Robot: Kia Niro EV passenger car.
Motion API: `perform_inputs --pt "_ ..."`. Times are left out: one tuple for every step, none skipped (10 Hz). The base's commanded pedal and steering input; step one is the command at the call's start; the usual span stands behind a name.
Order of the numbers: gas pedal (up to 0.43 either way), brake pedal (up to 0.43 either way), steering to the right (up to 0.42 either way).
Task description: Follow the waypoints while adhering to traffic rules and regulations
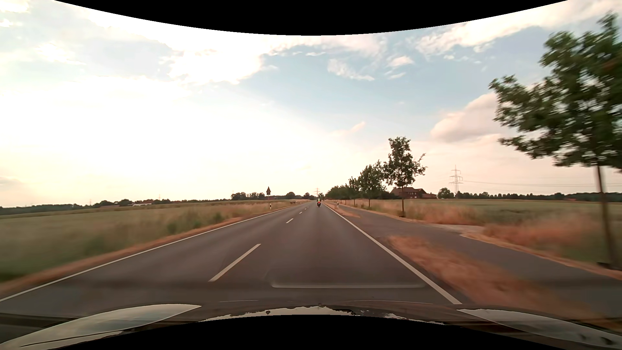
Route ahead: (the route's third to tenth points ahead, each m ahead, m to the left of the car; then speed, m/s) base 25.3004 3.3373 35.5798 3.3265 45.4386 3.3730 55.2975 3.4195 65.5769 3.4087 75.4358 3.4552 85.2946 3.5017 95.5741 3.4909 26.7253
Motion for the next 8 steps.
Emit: perform_inputs --pt "0.331 0.0 -0.003" --pt "0.319 0.0 -0.003" --pt "0.319 0.0 -0.003" --pt "0.299 0.0 -0.003" --pt "0.28 0.0 -0.003" --pt "0.26 0.0 -0.003" --pt "0.209 0.0 -0.003" --pt "0.157 0.0 -0.002"
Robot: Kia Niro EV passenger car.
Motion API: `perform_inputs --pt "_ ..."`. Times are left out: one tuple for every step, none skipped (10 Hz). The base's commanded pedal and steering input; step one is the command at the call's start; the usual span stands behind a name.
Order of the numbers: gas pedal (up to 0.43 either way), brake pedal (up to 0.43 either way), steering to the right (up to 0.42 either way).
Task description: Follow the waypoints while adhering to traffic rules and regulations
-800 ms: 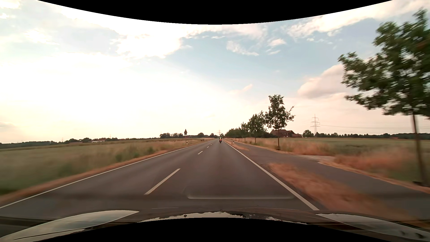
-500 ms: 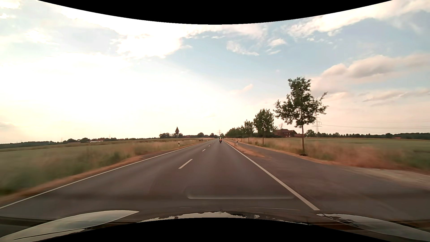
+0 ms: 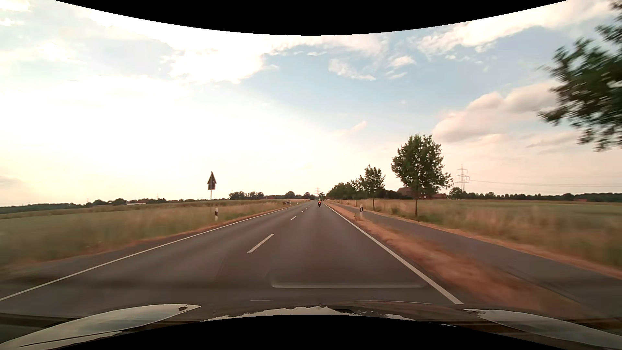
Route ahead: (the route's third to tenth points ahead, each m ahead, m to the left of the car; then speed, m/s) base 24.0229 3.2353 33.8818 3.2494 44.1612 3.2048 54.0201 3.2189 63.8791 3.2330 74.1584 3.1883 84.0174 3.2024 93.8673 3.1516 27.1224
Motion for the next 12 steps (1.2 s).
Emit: perform_inputs --pt "0.11 0.0 -0.002" --pt "0.098 0.0 -0.002" --pt "0.087 0.0 -0.002" --pt "0.067 0.0 -0.002" --pt "0.059 0.0 -0.002" --pt "0.059 0.0 -0.002" --pt "0.047 0.0 -0.002" --pt "0.047 0.0 -0.002" --pt "0.047 0.0 -0.002" --pt "0.047 0.0 -0.002" --pt "0.047 0.0 -0.002" --pt "0.047 0.0 -0.002"
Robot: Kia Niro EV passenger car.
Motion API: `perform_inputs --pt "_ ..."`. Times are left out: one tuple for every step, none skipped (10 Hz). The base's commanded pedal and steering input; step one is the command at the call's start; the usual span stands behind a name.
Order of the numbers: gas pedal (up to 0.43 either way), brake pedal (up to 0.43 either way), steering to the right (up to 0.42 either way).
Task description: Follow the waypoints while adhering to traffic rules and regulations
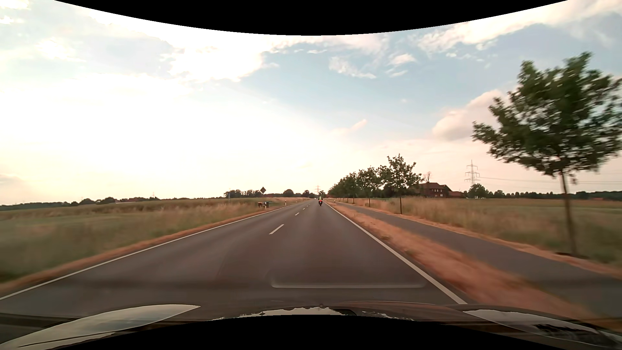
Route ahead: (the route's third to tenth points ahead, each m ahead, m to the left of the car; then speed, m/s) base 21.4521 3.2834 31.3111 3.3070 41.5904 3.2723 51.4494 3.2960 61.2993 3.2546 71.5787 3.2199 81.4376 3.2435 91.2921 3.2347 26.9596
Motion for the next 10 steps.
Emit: perform_inputs --pt "0.047 0.0 -0.002" --pt "0.047 0.0 -0.002" --pt "0.047 0.0 -0.002" --pt "0.047 0.0 -0.002" --pt "0.059 0.0 -0.002" --pt "0.059 0.0 -0.002" --pt "0.059 0.0 -0.002" --pt "0.059 0.0 -0.002" --pt "0.059 0.0 -0.003" --pt "0.059 0.0 -0.002"
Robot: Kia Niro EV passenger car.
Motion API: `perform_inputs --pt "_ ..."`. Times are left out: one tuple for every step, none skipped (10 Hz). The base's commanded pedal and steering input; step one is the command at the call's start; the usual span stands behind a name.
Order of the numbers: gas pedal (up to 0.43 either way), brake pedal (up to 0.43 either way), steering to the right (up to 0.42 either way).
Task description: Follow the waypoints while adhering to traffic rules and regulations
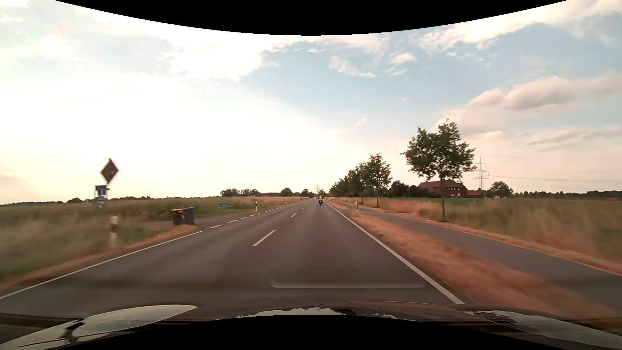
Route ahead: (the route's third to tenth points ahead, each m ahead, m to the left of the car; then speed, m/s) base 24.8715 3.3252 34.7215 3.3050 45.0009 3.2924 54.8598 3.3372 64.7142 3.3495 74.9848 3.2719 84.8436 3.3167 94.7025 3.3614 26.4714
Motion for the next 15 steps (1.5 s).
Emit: perform_inputs --pt "0.059 0.0 -0.003" --pt "0.059 0.0 -0.002" --pt "0.059 0.0 -0.002" --pt "0.059 0.0 -0.002" --pt "0.059 0.0 -0.002" --pt "0.059 0.0 -0.002" --pt "0.059 0.0 -0.003" --pt "0.067 0.0 -0.002" --pt "0.067 0.0 -0.002" --pt "0.067 0.0 -0.002" --pt "0.067 0.0 -0.002" --pt "0.067 0.0 -0.002" --pt "0.067 0.0 -0.002" --pt "0.079 0.0 -0.002" --pt "0.079 0.0 -0.002"
